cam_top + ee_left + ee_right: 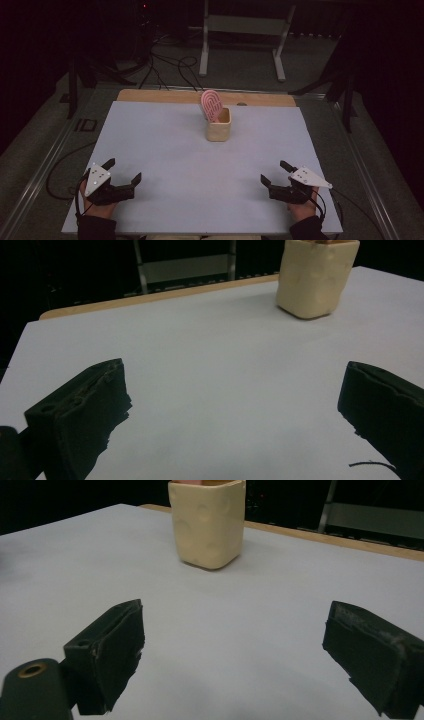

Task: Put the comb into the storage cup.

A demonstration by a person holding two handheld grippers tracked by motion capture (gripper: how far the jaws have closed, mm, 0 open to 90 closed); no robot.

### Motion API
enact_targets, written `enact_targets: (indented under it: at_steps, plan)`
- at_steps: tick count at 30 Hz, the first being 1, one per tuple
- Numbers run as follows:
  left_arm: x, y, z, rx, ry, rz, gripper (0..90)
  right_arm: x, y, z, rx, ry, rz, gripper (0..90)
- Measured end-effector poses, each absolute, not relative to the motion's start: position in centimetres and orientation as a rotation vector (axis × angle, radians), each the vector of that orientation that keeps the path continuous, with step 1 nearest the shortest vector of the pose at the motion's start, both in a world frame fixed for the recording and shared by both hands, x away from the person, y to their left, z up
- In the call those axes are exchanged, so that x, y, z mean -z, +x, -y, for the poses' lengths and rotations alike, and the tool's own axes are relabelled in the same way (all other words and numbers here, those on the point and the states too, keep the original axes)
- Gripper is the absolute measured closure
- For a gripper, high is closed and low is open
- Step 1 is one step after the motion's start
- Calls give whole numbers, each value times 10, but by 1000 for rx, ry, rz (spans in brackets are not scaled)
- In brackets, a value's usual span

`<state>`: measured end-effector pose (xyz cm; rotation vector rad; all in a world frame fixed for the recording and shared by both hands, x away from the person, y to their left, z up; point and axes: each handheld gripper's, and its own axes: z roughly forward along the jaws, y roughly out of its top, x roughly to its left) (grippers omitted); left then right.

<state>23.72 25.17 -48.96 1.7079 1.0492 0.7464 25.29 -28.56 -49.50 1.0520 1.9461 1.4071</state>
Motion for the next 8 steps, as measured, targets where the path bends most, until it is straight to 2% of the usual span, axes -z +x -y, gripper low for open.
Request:
enact_targets:
  at_steps: [8]
  plan:
    - [495, 242, -249, -735, 1746, -1082, 2, 495, 253, 286, -1397, 1060, -1938, 95]
